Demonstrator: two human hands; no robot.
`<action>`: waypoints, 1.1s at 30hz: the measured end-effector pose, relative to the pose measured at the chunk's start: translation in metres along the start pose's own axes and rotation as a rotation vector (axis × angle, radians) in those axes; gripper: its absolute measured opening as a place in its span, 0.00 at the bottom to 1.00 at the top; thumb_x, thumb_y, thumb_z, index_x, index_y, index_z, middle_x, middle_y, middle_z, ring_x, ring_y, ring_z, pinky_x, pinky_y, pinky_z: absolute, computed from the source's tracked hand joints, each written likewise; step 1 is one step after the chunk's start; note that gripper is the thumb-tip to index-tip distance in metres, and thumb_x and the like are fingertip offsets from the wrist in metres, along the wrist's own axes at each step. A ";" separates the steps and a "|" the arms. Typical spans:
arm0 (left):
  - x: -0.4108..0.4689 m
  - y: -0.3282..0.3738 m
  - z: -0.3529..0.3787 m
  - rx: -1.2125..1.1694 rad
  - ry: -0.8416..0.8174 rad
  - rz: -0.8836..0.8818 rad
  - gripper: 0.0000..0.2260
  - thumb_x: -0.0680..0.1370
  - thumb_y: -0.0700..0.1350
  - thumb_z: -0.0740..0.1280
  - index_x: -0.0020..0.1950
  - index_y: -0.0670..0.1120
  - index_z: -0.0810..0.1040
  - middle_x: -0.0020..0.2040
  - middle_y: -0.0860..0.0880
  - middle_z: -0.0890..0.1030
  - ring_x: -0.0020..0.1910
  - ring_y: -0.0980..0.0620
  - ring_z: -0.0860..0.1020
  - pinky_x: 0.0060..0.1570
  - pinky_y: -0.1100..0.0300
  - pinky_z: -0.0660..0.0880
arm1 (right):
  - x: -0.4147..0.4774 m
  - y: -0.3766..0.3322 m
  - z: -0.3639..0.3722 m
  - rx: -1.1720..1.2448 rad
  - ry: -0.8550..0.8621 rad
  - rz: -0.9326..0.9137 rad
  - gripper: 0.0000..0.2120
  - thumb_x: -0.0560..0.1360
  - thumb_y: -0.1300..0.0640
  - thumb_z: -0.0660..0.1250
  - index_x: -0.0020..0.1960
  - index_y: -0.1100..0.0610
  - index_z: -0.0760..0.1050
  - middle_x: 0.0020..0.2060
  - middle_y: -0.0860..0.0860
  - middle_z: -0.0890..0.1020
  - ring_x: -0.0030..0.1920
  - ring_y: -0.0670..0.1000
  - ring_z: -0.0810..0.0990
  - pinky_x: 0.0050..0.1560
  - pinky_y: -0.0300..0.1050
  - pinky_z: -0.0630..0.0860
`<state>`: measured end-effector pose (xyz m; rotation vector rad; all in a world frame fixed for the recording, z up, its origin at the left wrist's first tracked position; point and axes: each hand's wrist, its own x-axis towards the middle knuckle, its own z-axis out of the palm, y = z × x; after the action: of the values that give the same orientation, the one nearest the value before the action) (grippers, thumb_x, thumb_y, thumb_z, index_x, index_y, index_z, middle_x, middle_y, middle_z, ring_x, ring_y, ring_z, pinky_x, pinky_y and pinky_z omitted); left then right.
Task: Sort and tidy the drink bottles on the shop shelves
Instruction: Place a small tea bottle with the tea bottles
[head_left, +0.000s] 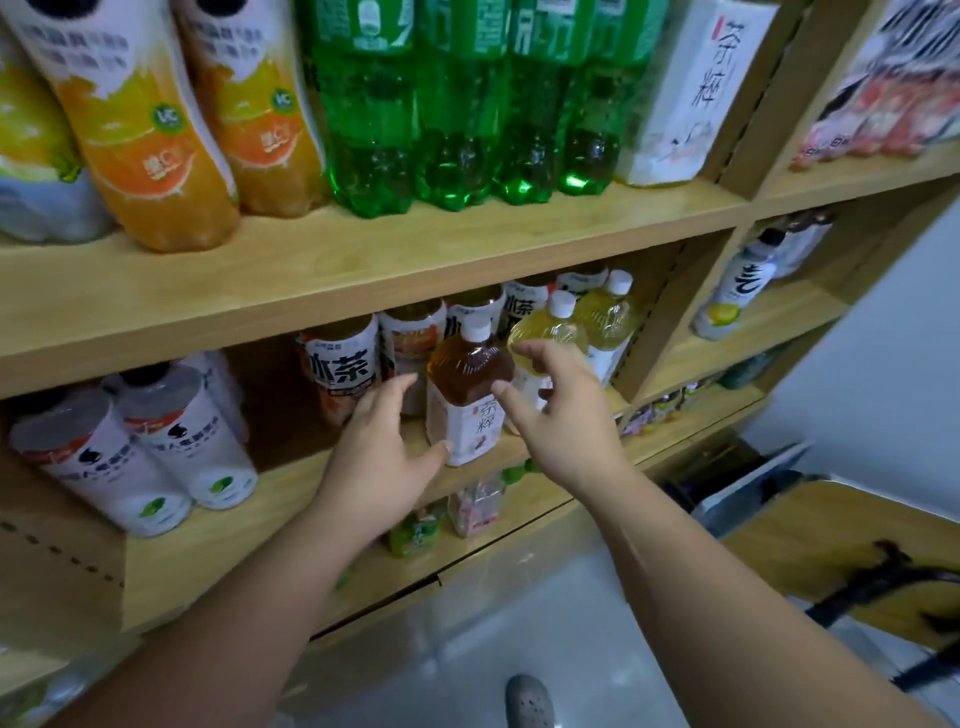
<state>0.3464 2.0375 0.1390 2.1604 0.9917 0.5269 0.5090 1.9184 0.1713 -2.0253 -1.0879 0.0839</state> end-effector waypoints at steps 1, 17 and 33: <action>0.007 0.004 0.003 0.014 -0.001 -0.010 0.37 0.73 0.54 0.76 0.77 0.58 0.61 0.74 0.52 0.68 0.70 0.51 0.71 0.67 0.48 0.73 | 0.007 0.001 -0.004 -0.047 -0.001 -0.042 0.22 0.78 0.47 0.71 0.69 0.51 0.74 0.62 0.47 0.76 0.64 0.48 0.74 0.64 0.48 0.74; 0.045 0.018 0.056 -0.229 0.132 -0.236 0.39 0.65 0.49 0.83 0.69 0.58 0.65 0.60 0.58 0.79 0.60 0.60 0.78 0.61 0.51 0.79 | 0.101 0.037 -0.005 -0.132 -0.450 -0.482 0.18 0.79 0.46 0.69 0.65 0.54 0.77 0.51 0.53 0.85 0.53 0.57 0.82 0.52 0.53 0.78; 0.007 0.030 0.063 -0.372 0.285 -0.203 0.34 0.68 0.40 0.82 0.65 0.60 0.68 0.54 0.75 0.76 0.57 0.74 0.75 0.55 0.67 0.74 | 0.065 0.033 -0.007 0.150 -0.517 -0.429 0.31 0.75 0.58 0.76 0.74 0.47 0.70 0.65 0.48 0.75 0.65 0.48 0.74 0.62 0.42 0.74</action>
<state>0.4041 2.0021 0.1188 1.6654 1.1468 0.8621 0.5751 1.9513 0.1727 -1.6323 -1.7600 0.4703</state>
